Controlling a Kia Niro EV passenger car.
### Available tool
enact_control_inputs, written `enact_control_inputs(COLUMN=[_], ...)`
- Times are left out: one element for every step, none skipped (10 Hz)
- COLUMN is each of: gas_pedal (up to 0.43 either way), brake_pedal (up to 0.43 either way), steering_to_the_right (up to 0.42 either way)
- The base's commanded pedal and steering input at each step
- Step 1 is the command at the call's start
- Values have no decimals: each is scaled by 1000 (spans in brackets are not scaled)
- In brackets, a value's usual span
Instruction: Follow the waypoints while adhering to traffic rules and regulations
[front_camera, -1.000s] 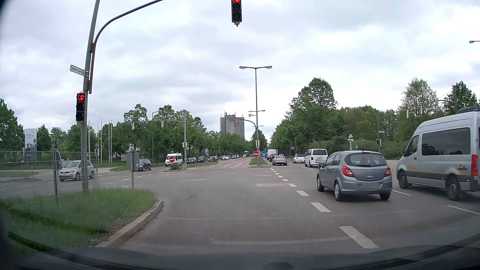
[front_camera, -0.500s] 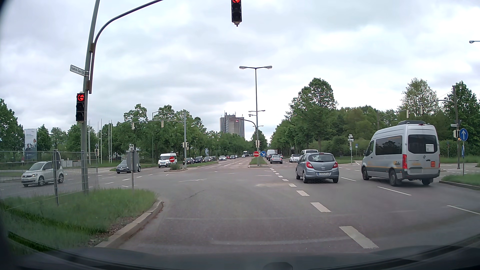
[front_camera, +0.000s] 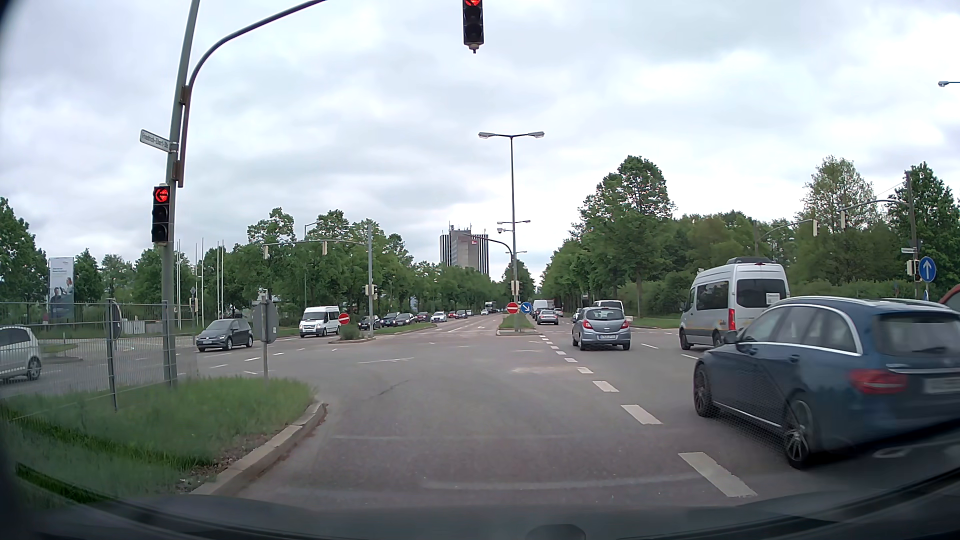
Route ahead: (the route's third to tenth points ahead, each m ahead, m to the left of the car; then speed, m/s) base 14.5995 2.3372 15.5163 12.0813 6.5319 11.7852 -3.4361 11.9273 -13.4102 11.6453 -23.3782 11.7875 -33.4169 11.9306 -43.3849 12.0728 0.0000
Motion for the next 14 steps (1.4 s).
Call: enact_control_inputs(gas_pedal=[0, 0, 0, 0, 0, 0, 0, 0, 0, 0, 0, 0, 0, 0], brake_pedal=[262, 262, 262, 262, 262, 262, 262, 262, 262, 268, 262, 262, 262, 262], steering_to_the_right=[-3, -3, -3, -3, -3, -3, -3, -3, -3, -3, -3, -3, -3, -3])
